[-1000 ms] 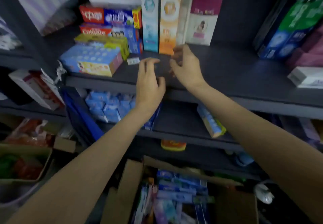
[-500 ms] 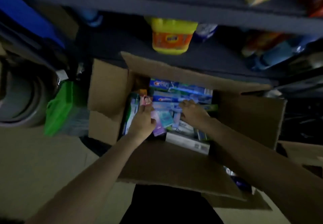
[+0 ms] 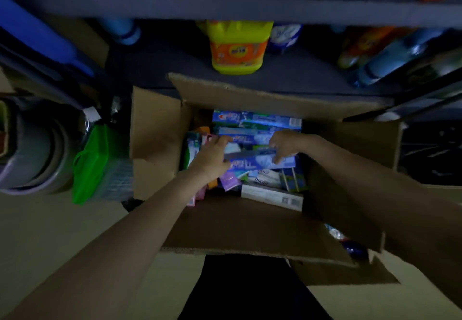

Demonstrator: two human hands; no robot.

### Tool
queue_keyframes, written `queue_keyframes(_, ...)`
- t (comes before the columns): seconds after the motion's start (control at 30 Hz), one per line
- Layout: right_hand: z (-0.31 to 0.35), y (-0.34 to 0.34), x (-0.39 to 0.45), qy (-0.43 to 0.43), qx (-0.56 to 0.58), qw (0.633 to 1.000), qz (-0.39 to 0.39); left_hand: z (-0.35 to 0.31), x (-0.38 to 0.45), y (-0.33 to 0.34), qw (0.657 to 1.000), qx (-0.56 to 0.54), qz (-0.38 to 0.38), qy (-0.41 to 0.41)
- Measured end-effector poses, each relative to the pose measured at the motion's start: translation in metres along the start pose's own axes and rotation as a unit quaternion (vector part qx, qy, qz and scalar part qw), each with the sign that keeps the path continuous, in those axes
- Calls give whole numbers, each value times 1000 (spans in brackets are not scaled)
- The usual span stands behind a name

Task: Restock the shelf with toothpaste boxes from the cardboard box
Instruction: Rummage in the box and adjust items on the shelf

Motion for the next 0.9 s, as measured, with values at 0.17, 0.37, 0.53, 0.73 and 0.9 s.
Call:
queue_keyframes(0.17, 11, -89, -128, -34, 25, 999, -23, -69, -30, -86, 992, 47, 100, 60)
queue_keyframes(0.37, 47, -183, -271, -22, -26, 992, -120, -140, -88, -206, 987, 73, 85, 113)
queue_keyframes(0.53, 64, -234, -358, -27, -40, 961, -273, -180, -131, -291, 981, 114, 13, 155)
queue_keyframes(0.73, 57, -262, -433, -77, 144, 894, -416, -203, -169, -363, 980, 38, -71, 182)
queue_keyframes(0.9, 63, -279, -461, -171, 407, 816, -373, -219, -184, -397, 973, -11, -115, 201)
Point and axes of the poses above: each hand's wrist, its own x-axis towards the middle knuckle, its own y-axis out of the palm, z = x × y, the point moved 2 cm from there along x, towards the middle knuckle, and after that the axes turned 1 degree about y, right-handed, at the moved point
